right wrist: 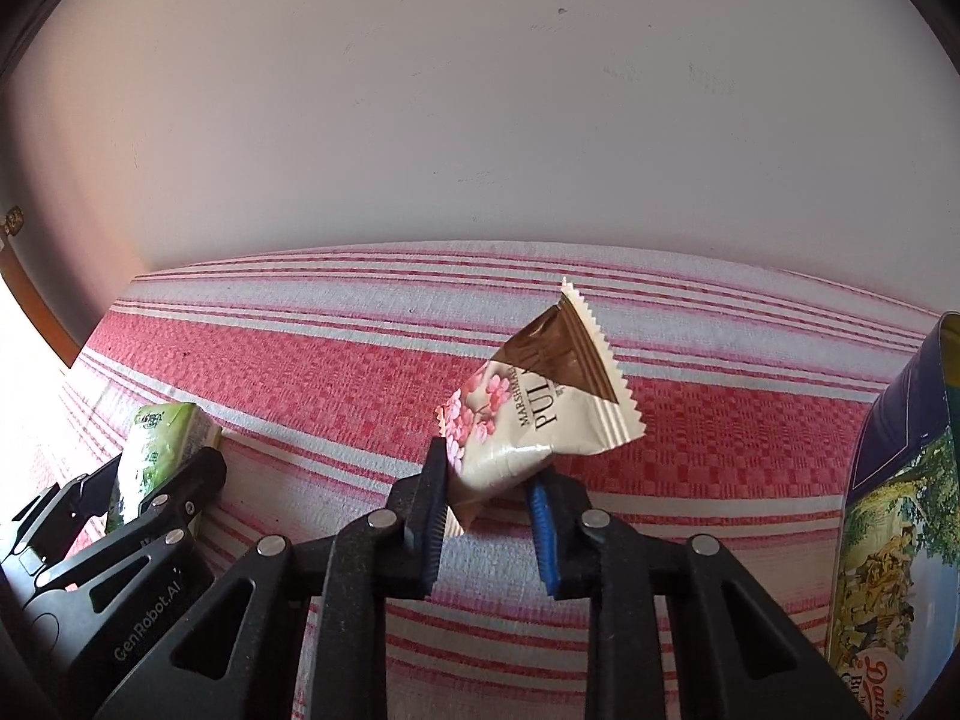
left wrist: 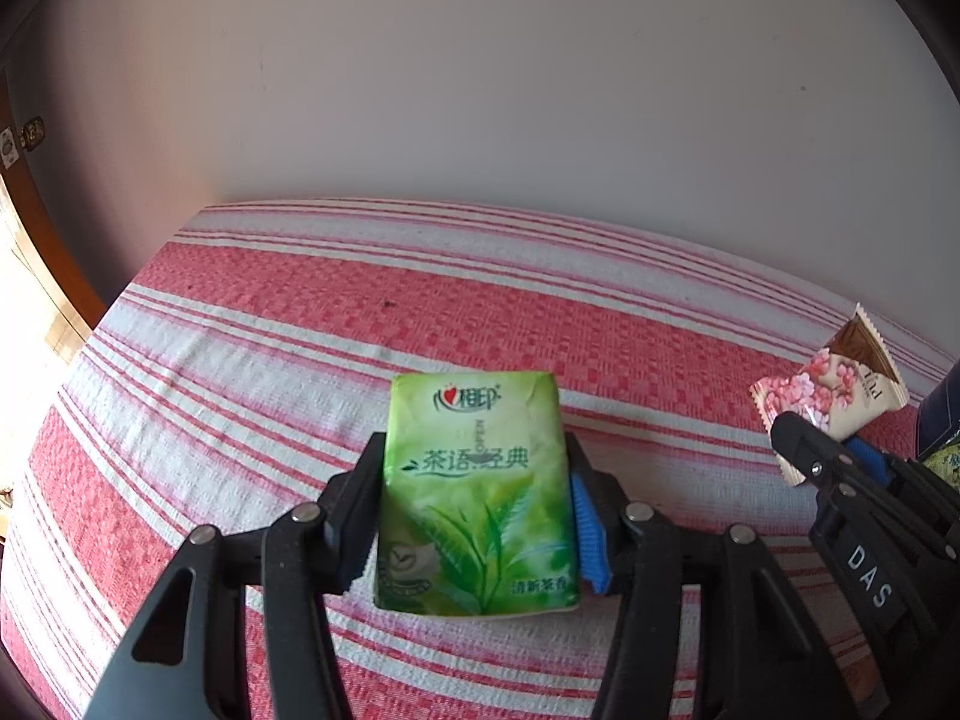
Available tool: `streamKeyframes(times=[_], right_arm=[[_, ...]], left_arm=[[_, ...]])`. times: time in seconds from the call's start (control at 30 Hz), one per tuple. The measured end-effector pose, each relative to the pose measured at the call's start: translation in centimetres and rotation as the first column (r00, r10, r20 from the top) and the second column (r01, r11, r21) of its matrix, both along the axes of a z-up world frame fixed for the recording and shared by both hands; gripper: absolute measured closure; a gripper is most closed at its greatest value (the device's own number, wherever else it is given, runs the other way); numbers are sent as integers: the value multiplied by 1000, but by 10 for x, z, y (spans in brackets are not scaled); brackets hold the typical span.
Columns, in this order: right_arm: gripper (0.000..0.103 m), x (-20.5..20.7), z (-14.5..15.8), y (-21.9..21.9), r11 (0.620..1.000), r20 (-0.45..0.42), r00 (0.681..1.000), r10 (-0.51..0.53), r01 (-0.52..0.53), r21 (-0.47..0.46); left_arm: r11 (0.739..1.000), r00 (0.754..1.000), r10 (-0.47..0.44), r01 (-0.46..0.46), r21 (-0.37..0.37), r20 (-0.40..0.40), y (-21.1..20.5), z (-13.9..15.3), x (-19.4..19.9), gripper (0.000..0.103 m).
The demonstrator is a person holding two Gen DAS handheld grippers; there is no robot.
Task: Organize objects
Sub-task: 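Grasp the green tissue pack with the left gripper while the right grasps the pink snack, then lift and carry the tissue pack and pink snack over the silver tin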
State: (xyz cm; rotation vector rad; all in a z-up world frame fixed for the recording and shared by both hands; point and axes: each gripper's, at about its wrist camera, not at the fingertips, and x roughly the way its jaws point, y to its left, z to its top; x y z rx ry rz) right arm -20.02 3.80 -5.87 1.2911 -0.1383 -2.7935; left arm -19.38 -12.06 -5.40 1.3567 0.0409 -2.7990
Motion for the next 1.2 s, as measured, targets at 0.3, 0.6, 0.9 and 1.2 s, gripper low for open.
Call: streamKeyframes(times=[0.3,0.6,0.9,1.2], right_arm=[[79,24,0,28,995,-6,999,33,-33,-98],[78,27,-5,14,996,-3,998,65,-65,-68],[33,35,-8,34,983,-11,1000,-5,2,-184],[26,24,-5,51,967,10,990,-138,137,-217]], left_arm=[[1000,1000,2,-2,3,0,0,0,0,48],[1000,1000,5,-5,7,-1,0,0,0,48],[1000,1000,7,-7,10,0,0,0,1,46],[1000,1000,20,-20,7,3,2,0,3,40]])
